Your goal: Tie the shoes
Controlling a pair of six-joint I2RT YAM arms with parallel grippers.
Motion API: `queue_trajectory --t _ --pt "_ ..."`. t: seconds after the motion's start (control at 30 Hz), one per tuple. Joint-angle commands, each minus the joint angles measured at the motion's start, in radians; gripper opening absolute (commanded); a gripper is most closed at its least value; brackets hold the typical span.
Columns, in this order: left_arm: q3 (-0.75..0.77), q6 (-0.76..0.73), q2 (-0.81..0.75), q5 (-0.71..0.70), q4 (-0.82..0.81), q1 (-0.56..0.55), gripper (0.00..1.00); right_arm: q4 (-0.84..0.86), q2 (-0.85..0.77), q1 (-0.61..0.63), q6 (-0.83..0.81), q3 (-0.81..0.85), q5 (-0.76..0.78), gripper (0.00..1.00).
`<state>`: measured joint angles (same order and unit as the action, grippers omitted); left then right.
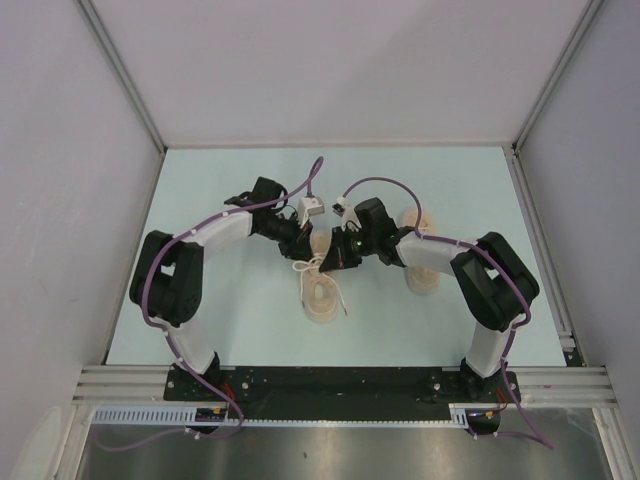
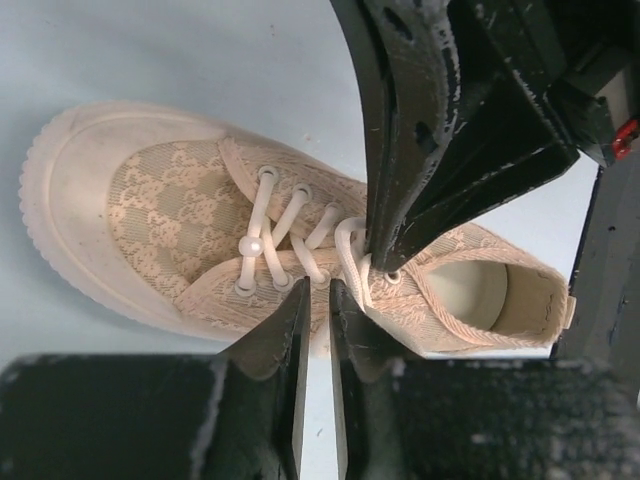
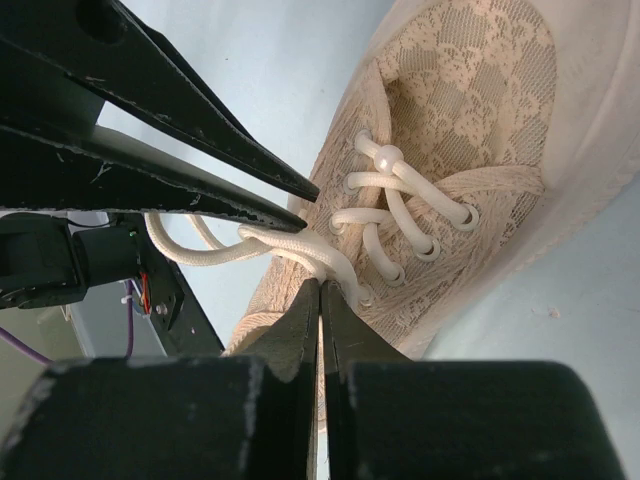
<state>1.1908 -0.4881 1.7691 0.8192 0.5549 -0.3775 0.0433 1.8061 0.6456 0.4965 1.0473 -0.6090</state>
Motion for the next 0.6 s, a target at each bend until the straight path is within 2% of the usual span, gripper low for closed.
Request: queue_trajectory --t 0.0,0.3,0.57 --pt "0.044 -0.020 0.006 0.084 0.011 -0.003 0.19 0.035 -0.021 -0.006 -0.009 0.003 0.006 0.00" --pt "0.067 -0.023 0.038 0.117 0.025 -0.003 0.27 0.050 -0.024 -0.011 -0.045 0.005 0.006 0.00" --pt "0.078 -0.041 0.064 0.144 0.025 0.002 0.31 0.040 -0.039 -0.032 -0.075 0.005 -0.008 0.00"
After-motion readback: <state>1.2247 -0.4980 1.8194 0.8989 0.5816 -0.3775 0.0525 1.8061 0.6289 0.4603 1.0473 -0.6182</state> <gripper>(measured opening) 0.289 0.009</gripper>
